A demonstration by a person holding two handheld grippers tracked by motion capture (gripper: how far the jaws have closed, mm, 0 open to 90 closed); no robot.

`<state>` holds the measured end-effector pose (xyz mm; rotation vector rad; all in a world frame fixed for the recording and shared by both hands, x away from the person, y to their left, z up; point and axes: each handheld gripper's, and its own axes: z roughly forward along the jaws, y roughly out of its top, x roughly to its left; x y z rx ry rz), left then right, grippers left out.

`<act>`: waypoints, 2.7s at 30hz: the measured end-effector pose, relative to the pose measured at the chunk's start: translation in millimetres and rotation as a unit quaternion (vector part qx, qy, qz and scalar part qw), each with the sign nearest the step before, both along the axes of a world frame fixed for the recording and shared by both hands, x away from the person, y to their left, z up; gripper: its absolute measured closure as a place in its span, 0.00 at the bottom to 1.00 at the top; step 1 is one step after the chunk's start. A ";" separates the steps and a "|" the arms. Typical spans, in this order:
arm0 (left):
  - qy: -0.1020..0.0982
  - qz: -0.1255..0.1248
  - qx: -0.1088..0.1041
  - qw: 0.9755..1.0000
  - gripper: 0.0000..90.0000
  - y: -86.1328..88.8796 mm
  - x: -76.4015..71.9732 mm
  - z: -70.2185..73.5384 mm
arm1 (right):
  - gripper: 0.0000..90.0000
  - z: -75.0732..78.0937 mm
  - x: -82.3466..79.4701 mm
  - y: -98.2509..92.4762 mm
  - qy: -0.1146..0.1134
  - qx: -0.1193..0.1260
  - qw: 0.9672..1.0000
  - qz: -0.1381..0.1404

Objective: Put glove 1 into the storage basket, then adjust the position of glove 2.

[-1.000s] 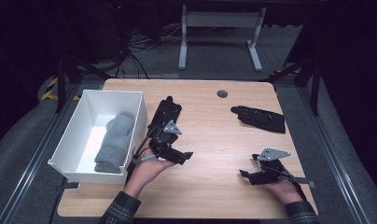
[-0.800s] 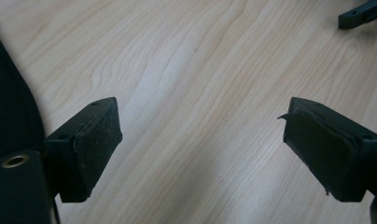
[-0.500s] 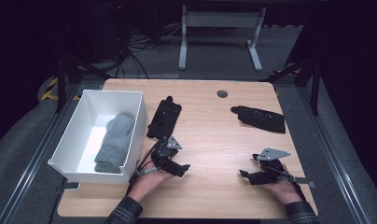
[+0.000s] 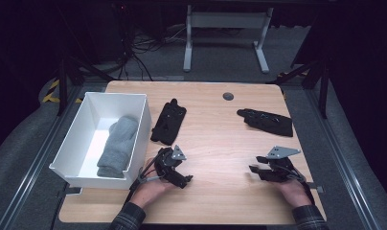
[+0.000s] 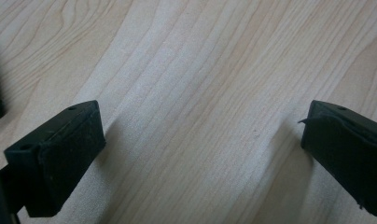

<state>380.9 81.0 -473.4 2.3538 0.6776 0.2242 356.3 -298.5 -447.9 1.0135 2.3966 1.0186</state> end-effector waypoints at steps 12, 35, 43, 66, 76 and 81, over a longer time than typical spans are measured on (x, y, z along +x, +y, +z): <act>-0.013 0.007 -0.021 1.000 0.00 2.7 -2.9 -4.1 | 1.00 24.9 39.4 -15.6 -0.018 0.006 0.999 -0.030; -0.013 0.008 -0.021 1.000 0.00 5.0 -4.5 -4.2 | 1.00 19.6 137.3 -57.4 -0.013 -0.023 0.993 -0.111; -0.013 0.001 -0.022 1.000 0.00 6.8 -4.5 -4.3 | 1.00 5.7 147.4 -72.3 0.015 -0.043 0.990 -0.131; -0.013 -0.009 -0.024 1.000 0.00 8.3 -4.3 -4.6 | 1.00 0.2 88.5 -58.9 0.027 -0.047 0.995 -0.085; -0.013 -0.011 -0.023 1.000 0.00 8.1 -4.0 -4.6 | 1.00 0.3 52.6 -45.2 0.032 -0.050 0.997 -0.046; -0.013 -0.010 -0.023 1.000 0.00 8.1 -4.0 -4.6 | 1.00 0.5 32.3 -29.7 0.039 -0.053 0.998 -0.022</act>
